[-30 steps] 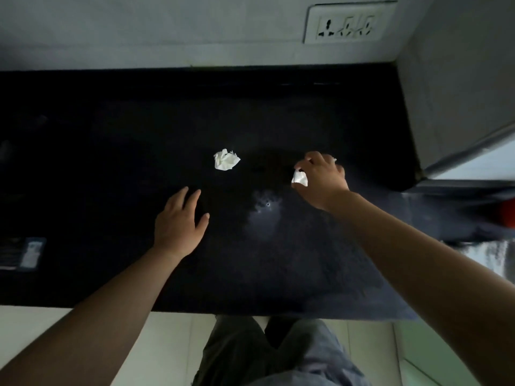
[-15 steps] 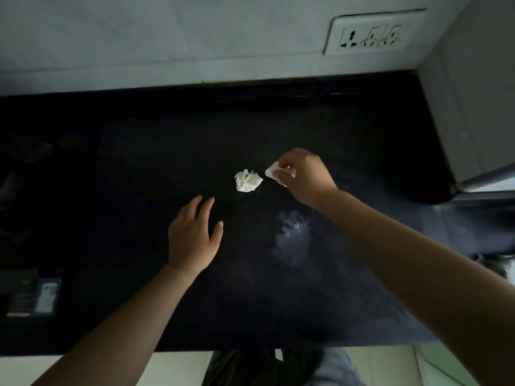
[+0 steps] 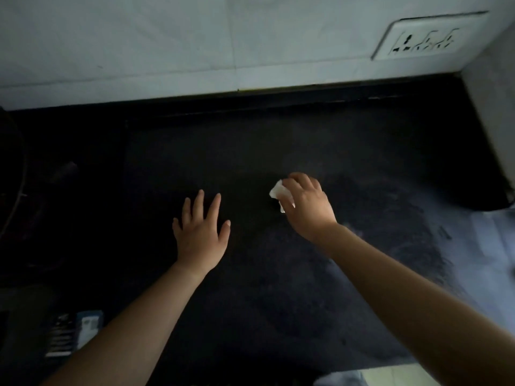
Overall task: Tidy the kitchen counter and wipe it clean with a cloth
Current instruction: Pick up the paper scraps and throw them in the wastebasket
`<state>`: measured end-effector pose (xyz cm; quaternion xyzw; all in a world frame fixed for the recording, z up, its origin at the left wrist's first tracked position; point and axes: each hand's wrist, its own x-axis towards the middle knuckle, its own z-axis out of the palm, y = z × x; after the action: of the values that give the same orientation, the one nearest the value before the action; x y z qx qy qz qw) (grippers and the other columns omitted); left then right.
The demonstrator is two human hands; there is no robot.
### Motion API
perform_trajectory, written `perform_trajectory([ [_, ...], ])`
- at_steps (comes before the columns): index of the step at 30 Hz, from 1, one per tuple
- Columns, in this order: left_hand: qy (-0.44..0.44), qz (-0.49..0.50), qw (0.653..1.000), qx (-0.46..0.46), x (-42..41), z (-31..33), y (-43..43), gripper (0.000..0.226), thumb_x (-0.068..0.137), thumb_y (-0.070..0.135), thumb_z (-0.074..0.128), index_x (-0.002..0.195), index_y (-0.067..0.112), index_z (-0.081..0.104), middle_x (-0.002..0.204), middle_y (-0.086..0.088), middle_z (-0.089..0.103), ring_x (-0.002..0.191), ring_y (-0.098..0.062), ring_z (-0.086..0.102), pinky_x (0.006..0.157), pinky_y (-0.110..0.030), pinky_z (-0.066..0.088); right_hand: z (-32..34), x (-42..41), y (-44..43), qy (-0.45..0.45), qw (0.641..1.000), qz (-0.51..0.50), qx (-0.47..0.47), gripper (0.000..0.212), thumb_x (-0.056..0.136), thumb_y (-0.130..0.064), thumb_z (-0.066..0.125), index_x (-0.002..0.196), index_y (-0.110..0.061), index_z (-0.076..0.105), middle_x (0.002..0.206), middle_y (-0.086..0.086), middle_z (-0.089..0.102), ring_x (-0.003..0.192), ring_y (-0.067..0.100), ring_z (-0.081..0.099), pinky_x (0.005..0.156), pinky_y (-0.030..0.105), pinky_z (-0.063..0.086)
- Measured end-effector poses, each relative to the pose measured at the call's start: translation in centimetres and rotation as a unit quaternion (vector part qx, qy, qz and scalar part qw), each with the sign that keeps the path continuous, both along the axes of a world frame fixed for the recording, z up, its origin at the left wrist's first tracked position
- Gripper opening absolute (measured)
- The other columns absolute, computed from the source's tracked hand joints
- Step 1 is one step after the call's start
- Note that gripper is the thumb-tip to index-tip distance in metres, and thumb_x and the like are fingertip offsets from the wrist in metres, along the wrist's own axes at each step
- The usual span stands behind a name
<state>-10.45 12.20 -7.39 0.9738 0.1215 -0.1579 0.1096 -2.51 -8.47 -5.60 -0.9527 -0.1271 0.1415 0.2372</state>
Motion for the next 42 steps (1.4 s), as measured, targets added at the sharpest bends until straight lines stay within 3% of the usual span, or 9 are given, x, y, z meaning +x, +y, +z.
perform_trajectory([
  [5, -0.023, -0.017, 1.000, 0.004, -0.7, -0.9, 0.7, 0.060, 0.090, 0.053, 0.029, 0.146, 0.035, 0.013, 0.158, -0.004, 0.006, 0.144, -0.031, 0.005, 0.108, -0.059, 0.016, -0.4, -1.7, 1.3, 0.000, 0.996, 0.055, -0.069, 0.046, 0.096, -0.039, 0.034, 0.142, -0.034, 0.024, 0.146, 0.005, 0.028, 0.134, 0.027, 0.025, 0.102, 0.048, 0.032],
  [11, -0.052, -0.019, 0.998, -0.012, -1.2, -1.8, 1.2, 0.059, 0.087, 0.056, 0.026, 0.142, 0.035, 0.026, 0.156, -0.005, 0.019, 0.142, -0.031, 0.015, 0.104, -0.060, 0.020, -1.1, -2.5, 2.4, -0.037, 0.993, 0.094, -0.058, 0.027, 0.091, -0.027, 0.053, 0.118, -0.024, 0.053, 0.128, 0.013, 0.043, 0.115, 0.033, 0.040, 0.080, 0.046, 0.050],
  [16, -0.053, -0.018, 0.998, -0.021, -1.2, -1.8, 1.2, 0.059, 0.087, 0.057, 0.027, 0.142, 0.035, 0.027, 0.156, -0.004, 0.017, 0.143, -0.030, 0.013, 0.105, -0.060, 0.018, -1.2, -2.5, 3.0, -0.017, 0.997, 0.066, -0.029, 0.025, 0.089, -0.016, 0.056, 0.114, -0.017, 0.053, 0.117, 0.012, 0.043, 0.106, 0.030, 0.044, 0.066, 0.046, 0.054],
  [21, -0.028, -0.030, 0.999, -0.025, -0.6, -0.9, 1.4, 0.059, 0.090, 0.049, 0.042, 0.144, 0.033, 0.025, 0.157, -0.004, 0.012, 0.144, -0.029, 0.007, 0.107, -0.057, 0.018, 0.4, -2.9, 2.9, -0.034, 0.999, -0.026, -0.021, 0.037, 0.089, -0.007, 0.054, 0.124, -0.016, 0.048, 0.119, 0.016, 0.041, 0.108, 0.033, 0.044, 0.075, 0.039, 0.050],
  [25, -0.030, -0.066, 0.997, -0.039, -0.9, 0.5, 1.9, 0.059, 0.091, 0.044, 0.043, 0.145, 0.025, 0.027, 0.156, -0.006, 0.020, 0.143, -0.029, 0.015, 0.109, -0.054, 0.024, 2.6, -4.6, 1.6, -0.030, 0.991, -0.106, 0.070, 0.026, 0.095, -0.016, 0.044, 0.119, -0.018, 0.052, 0.111, 0.012, 0.043, 0.101, 0.031, 0.048, 0.076, 0.030, 0.040],
  [31, -0.086, -0.140, 0.976, -0.146, -4.5, 4.1, -3.1, 0.054, 0.091, 0.039, 0.046, 0.140, 0.019, 0.038, 0.147, -0.006, 0.038, 0.138, -0.024, 0.031, 0.108, -0.047, 0.031, 4.9, -12.0, -3.9, 0.007, 0.964, -0.223, 0.147, 0.023, 0.096, -0.033, 0.044, 0.099, -0.017, 0.060, 0.097, 0.004, 0.050, 0.077, 0.024, 0.058, 0.072, 0.037, 0.051],
  [35, -0.088, -0.173, 0.950, -0.245, -8.4, 5.9, -9.1, 0.052, 0.087, 0.038, 0.046, 0.135, 0.017, 0.046, 0.141, -0.006, 0.045, 0.132, -0.020, 0.038, 0.107, -0.032, 0.028, 5.9, -18.9, -9.0, 0.029, 0.932, -0.323, 0.162, 0.019, 0.094, -0.031, 0.049, 0.093, -0.018, 0.062, 0.093, 0.000, 0.048, 0.067, 0.007, 0.054, 0.061, 0.006, 0.040],
  [37, -0.058, -0.206, 0.936, -0.281, -10.6, 6.8, -12.4, 0.054, 0.085, 0.041, 0.045, 0.134, 0.017, 0.047, 0.140, -0.003, 0.045, 0.131, -0.016, 0.038, 0.106, -0.025, 0.026, 6.4, -23.0, -11.8, 0.029, 0.911, -0.375, 0.166, 0.018, 0.094, -0.029, 0.050, 0.092, -0.017, 0.063, 0.091, -0.003, 0.048, 0.063, 0.001, 0.050, 0.057, 0.001, 0.036],
  [42, -0.004, -0.384, 0.880, -0.281, -16.8, 8.4, -21.8, 0.061, 0.081, 0.049, 0.037, 0.129, 0.015, 0.051, 0.134, -0.003, 0.051, 0.124, -0.017, 0.045, 0.104, -0.023, 0.029, 7.0, -35.7, -18.8, -0.018, 0.848, -0.498, 0.177, 0.015, 0.090, -0.028, 0.056, 0.099, -0.019, 0.064, 0.093, -0.002, 0.053, 0.073, 0.015, 0.057, 0.070, 0.026, 0.046],
])
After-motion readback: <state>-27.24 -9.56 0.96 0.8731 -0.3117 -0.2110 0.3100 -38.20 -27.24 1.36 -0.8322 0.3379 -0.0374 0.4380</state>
